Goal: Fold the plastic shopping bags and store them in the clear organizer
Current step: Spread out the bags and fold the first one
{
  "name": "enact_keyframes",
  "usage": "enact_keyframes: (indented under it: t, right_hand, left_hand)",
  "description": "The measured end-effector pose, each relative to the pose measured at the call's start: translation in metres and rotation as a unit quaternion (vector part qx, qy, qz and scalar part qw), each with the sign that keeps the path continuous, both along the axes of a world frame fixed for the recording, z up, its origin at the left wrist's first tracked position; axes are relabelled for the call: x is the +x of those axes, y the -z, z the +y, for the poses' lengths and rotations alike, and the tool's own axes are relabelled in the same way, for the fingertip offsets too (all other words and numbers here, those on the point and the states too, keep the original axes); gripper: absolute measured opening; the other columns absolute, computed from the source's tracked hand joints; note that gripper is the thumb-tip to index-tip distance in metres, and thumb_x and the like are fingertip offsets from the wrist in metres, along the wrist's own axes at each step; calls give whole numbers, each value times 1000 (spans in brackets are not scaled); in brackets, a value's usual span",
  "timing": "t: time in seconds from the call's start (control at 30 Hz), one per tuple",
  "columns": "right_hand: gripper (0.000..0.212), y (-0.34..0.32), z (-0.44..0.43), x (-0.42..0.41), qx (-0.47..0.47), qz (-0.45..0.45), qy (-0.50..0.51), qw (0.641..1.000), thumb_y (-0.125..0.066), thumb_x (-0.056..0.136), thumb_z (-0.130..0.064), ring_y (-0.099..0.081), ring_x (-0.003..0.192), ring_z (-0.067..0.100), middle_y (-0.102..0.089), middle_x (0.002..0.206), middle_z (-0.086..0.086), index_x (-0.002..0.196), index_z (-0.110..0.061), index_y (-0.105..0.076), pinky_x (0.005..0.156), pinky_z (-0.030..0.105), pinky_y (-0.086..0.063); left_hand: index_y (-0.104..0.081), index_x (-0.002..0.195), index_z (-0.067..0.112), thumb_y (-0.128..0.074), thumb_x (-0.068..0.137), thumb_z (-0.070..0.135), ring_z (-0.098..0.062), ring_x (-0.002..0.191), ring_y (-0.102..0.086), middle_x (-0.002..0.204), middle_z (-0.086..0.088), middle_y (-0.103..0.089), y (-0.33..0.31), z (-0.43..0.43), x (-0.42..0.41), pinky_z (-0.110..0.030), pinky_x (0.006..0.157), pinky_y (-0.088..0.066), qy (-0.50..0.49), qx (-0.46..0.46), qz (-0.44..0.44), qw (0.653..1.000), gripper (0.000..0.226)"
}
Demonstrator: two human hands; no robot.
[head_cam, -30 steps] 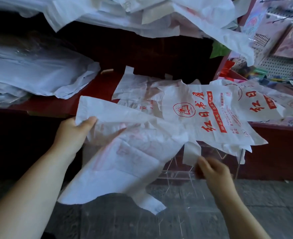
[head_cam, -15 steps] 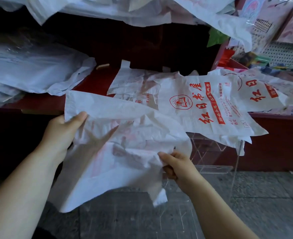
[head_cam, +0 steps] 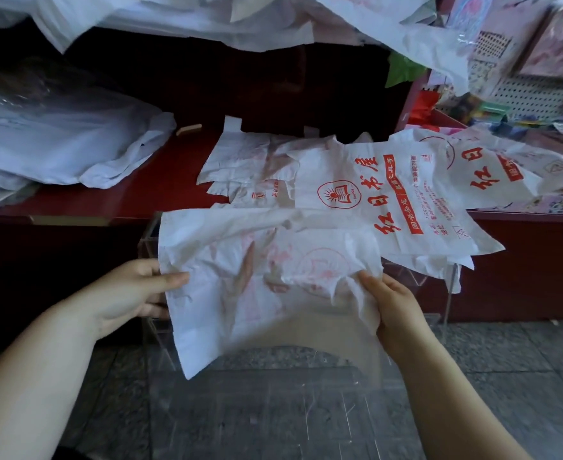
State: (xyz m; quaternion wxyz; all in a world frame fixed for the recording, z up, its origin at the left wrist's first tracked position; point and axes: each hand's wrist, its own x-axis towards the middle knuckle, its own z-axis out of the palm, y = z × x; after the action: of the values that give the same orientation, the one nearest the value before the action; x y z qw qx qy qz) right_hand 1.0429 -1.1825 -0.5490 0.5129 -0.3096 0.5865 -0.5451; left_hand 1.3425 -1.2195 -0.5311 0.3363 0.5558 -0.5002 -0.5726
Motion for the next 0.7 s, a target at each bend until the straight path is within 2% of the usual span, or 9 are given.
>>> enact_keyframes:
  t: [0.07,0.13,0.2,0.23,0.33,0.4,0.47,0.57,0.7]
  right_hand:
    - [17,-1,1,-1,-2,2,3,1000,-55,89,-16,-58,56,20,-65,63,5,78,-8,-64,55,29,-44]
    - [17,-2,1,-4,-7,-16,10,1000,-54,89,-15,-57,52,20,-65,56,2,80,-6,-65,52,27,-44]
    - [18,-3,2,-6,-7,-5,7,1000,-54,89,-17,-55,49,18,-64,53,-3,79,-8,-65,49,24,-40]
    - [19,-5,2,-7,-6,5,3,1000,-52,90,-17,-56,46,13,-64,50,-6,77,-10,-64,46,20,-40]
    - [18,-5,2,-10,-3,-13,-13,1000,-50,91,-13,-58,41,5,-65,49,-5,77,-10,-62,40,13,-43]
    - [19,-5,3,-13,-2,-68,-27,997,-49,92,-8,-61,44,10,-66,53,1,78,-7,-62,42,16,-48]
    - [19,-6,6,-17,-3,-60,-34,998,-48,92,-7,-55,37,7,-60,45,-1,78,-8,-61,38,14,-44]
    - [25,-9,9,-19,-10,-71,-50,996,-47,91,-6,-52,35,7,-57,44,-1,74,-11,-65,38,13,-42]
    - [36,-7,7,-14,-39,-120,-62,990,-42,92,-2,-54,37,8,-57,43,0,65,-10,-66,38,13,-43]
  left_hand:
    - [-63,88,8,-56,84,5,-14,68,-69,71,0,-73,4,-1,-4,-27,64,-55,-11,-9,-12,1000,8]
    - [-64,88,8,-67,77,14,-18,78,-67,80,-4,-74,3,2,-6,-32,76,-50,11,-19,0,1000,13]
    - [-67,88,13,-87,45,42,-17,83,-68,89,-5,-74,6,2,-7,-34,81,-49,49,-6,1,999,56]
    - [-68,87,15,-88,36,49,-15,83,-69,90,-3,-74,7,5,-9,-35,81,-49,63,4,-7,998,65]
    - [-72,72,13,-68,78,16,-16,75,-68,87,-3,-73,9,6,-13,-35,83,-50,34,2,6,999,8]
    - [-72,58,12,-56,84,5,-10,59,-67,70,0,-72,11,3,-9,-22,62,-54,-11,-20,32,999,31]
    - [-68,66,8,-55,86,6,-8,50,-65,58,0,-69,6,0,-7,-16,47,-51,-53,-31,36,997,24]
    - [-62,77,8,-52,88,11,-8,44,-63,53,1,-67,-1,2,-3,-15,41,-49,-83,-42,48,994,15]
    - [-69,82,17,-49,91,15,-8,52,-66,62,2,-70,-3,4,4,-16,49,-51,-74,-25,126,989,22]
